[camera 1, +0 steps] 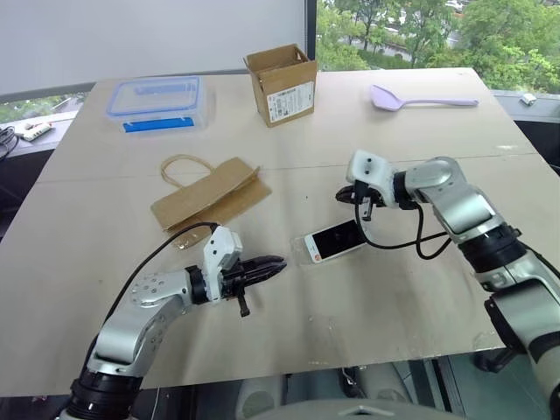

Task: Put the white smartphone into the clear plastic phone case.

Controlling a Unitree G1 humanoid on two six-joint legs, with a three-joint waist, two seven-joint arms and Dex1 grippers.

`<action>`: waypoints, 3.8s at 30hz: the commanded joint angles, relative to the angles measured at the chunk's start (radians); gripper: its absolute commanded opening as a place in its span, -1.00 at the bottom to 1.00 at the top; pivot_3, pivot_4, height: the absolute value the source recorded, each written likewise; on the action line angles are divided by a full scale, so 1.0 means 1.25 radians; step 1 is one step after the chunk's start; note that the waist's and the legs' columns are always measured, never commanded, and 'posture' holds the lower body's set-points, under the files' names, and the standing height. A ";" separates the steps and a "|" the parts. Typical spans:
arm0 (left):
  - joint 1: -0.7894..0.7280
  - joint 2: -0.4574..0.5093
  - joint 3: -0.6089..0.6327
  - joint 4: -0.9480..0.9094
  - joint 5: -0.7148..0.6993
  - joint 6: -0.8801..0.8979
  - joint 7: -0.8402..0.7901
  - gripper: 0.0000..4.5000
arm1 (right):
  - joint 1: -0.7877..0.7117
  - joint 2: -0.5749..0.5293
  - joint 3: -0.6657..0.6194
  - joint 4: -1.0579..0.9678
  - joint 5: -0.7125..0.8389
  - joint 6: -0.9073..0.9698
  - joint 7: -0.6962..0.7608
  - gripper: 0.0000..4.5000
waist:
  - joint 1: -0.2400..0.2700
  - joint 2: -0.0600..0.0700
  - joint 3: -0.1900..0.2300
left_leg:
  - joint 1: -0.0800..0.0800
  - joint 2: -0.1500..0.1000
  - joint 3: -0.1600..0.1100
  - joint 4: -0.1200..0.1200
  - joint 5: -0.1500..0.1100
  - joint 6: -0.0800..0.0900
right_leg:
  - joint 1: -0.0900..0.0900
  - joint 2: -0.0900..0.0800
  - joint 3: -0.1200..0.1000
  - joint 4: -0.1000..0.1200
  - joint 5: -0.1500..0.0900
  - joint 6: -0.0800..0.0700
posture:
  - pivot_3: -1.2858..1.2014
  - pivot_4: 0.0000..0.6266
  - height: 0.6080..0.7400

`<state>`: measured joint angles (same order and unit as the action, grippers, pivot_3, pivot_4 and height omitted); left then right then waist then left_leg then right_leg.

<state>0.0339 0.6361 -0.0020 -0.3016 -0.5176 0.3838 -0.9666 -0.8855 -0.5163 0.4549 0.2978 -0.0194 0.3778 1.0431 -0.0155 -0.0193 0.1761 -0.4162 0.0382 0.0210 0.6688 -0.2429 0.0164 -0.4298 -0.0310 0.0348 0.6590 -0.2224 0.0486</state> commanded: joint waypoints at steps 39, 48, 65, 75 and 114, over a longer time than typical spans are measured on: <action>-0.013 -0.028 -0.008 0.035 0.030 -0.062 -0.016 -0.81 | 0.031 -0.055 -0.092 -0.164 0.081 -0.001 0.252 -1.00 | 0.000 0.000 0.000 | 0.001 0.000 0.000 0.000 0.000 0.000 | 0.000 0.000 0.000 0.001 0.000 0.000 | 0.03 -0.52 1.00; -0.014 -0.029 -0.007 -0.004 0.023 -0.029 0.002 -0.81 | 0.163 -0.002 -0.038 -0.288 0.078 0.079 0.161 -1.00 | 0.001 0.000 0.000 | 0.001 0.000 0.000 0.001 0.000 0.000 | 0.000 0.000 0.000 0.001 0.000 0.000 | 0.03 -0.52 1.00; -0.022 -0.025 -0.004 -0.020 0.031 -0.003 0.016 -0.81 | 0.201 0.015 -0.058 -0.339 0.104 0.151 0.103 -1.00 | 0.001 -0.001 -0.001 | 0.002 0.000 -0.001 0.001 0.000 0.000 | 0.001 0.001 0.000 0.002 -0.001 -0.002 | 0.03 -0.52 1.00; -0.035 -0.017 -0.016 -0.007 0.045 0.000 0.017 -0.81 | 0.316 -0.137 -0.240 -0.566 0.224 0.321 0.045 -1.00 | 0.004 -0.001 -0.001 | 0.000 0.000 -0.001 0.001 0.000 0.000 | 0.001 0.000 0.000 0.001 -0.002 -0.003 | 0.03 -0.52 1.00; -0.144 -0.057 -0.127 0.154 0.220 -0.111 0.026 -0.91 | 0.352 -0.172 -0.055 -0.499 0.107 0.185 -0.053 -1.00 | 0.001 -0.002 -0.002 | 0.002 0.000 0.000 0.002 0.000 0.000 | 0.001 0.001 0.002 0.002 -0.001 0.000 | 0.03 -0.52 1.00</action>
<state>-0.1479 0.5681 -0.1494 -0.1133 -0.2552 0.2425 -0.9400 -0.4309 -0.7569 0.3418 -0.3094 0.1184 0.6454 0.9627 -0.0145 -0.0217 0.1733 -0.4134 0.0381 0.0215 0.6708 -0.2429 0.0166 -0.4287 -0.0293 0.0378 0.6613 -0.2238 0.0481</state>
